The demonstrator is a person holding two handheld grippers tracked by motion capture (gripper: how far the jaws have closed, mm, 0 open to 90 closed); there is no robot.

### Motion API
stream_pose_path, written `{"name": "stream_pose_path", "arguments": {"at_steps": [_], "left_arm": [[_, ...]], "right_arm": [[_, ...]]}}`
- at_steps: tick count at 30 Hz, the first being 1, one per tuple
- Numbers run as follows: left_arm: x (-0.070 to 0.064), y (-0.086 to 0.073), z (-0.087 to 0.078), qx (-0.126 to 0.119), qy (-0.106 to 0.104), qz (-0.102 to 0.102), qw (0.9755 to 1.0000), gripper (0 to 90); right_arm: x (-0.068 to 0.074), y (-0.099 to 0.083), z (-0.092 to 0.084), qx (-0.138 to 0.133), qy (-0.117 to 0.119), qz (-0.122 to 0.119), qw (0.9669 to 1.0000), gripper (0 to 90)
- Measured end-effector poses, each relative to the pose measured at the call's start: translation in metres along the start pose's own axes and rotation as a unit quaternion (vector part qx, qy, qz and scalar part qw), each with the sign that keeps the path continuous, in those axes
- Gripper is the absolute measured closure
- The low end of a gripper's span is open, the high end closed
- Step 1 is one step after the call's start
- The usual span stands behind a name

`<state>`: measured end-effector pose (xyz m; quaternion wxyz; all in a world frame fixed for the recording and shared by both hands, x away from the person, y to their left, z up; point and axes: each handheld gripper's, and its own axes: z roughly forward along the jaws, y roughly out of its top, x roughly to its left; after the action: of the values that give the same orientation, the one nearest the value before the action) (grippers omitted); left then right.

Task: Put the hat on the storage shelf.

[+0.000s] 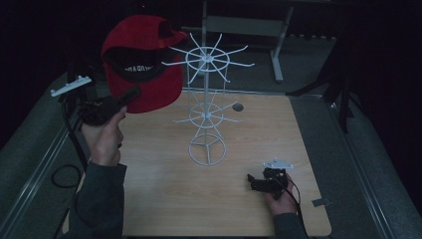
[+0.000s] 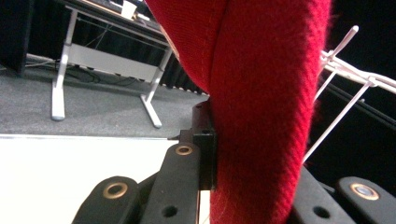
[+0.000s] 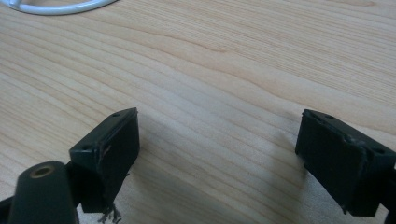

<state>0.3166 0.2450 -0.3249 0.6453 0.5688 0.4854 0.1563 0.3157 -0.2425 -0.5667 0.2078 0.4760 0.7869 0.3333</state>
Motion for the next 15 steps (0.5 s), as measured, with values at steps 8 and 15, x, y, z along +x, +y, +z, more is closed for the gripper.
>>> {"name": "stream_pose_path", "arguments": {"at_steps": [8,15], "left_arm": [[0.004,-0.012,-0.004,0.003,-0.004,-0.009,0.9999,84.5],[0.005,-0.02,-0.006,0.005,-0.011,-0.015,0.9998,84.5]], "right_arm": [[0.0,0.0,0.0,0.0,0.0,0.0,1.0,13.4],[0.0,0.0,0.0,0.0,0.0,0.0,1.0,13.4]]}}
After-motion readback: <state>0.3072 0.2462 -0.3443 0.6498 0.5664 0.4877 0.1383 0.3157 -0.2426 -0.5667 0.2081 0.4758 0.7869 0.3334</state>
